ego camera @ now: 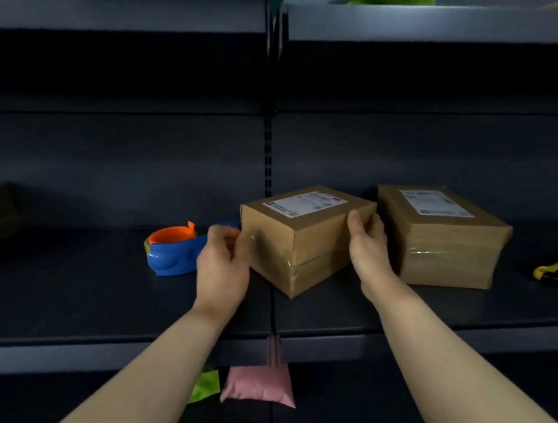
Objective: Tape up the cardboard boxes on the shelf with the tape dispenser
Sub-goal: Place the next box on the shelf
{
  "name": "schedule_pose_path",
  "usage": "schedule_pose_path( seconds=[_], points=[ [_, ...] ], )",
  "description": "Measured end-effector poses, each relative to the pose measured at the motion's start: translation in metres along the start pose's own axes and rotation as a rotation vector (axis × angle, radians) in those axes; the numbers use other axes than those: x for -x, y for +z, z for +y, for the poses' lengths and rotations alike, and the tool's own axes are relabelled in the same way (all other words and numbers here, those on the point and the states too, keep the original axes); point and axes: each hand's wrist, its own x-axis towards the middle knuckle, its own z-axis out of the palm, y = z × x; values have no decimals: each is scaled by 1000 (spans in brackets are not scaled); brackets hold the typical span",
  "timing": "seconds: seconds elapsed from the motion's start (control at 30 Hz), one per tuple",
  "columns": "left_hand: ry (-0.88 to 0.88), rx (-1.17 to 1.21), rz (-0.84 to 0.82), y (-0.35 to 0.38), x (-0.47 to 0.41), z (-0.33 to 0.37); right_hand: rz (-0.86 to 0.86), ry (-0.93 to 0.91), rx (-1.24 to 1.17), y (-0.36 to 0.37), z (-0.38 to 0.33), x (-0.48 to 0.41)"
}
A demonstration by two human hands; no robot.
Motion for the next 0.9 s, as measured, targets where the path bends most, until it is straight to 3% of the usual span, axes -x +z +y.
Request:
schedule_pose_path(
  seconds=[0.2,0.33,0.4,0.57,0.7,0.9],
  points=[
    [-26,6,-57,1,-3,-1,78,45,-97,-1,5,-5],
    [-330,316,43,-5,-8,13,81,-65,-47,-7,12,17],
    [-392,388,116,-7,-10,13,40,-99,-40,-6,15,27],
    [-342,351,216,-9,-8,7,-21,-128,-66,-5,16,40],
    [-366,495,177,-18,-9,8,-28,-169,-117,-4,17,47],
    [-183,564,131,-27,-8,0,-19,-214,-281,-1,2,58]
  ],
)
